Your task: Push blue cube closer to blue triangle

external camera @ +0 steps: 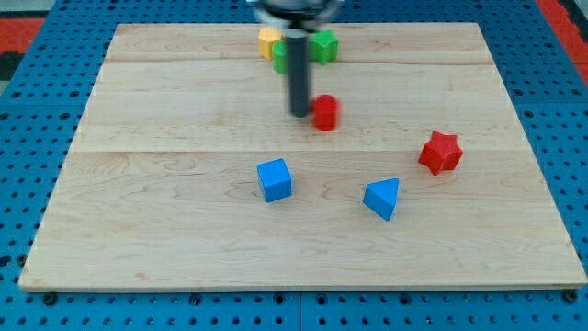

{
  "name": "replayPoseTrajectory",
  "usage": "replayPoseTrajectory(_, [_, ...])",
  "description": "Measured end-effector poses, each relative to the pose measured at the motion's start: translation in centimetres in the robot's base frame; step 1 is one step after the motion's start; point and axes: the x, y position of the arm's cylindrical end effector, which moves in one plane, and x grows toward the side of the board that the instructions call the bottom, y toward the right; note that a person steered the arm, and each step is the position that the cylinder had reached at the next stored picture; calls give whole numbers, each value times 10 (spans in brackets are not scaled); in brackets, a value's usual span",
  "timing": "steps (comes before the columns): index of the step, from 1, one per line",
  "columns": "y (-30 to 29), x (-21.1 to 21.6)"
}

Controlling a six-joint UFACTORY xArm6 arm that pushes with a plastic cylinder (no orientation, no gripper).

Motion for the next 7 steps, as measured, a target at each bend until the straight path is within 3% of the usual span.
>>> replayPoseTrajectory(1, [18, -1])
replayPoseTrajectory(2, [82, 27])
replayPoseTrajectory(4, [79, 27])
replayPoseTrajectory(5, [60, 37])
replayPoseTrajectory(7, [-96, 36])
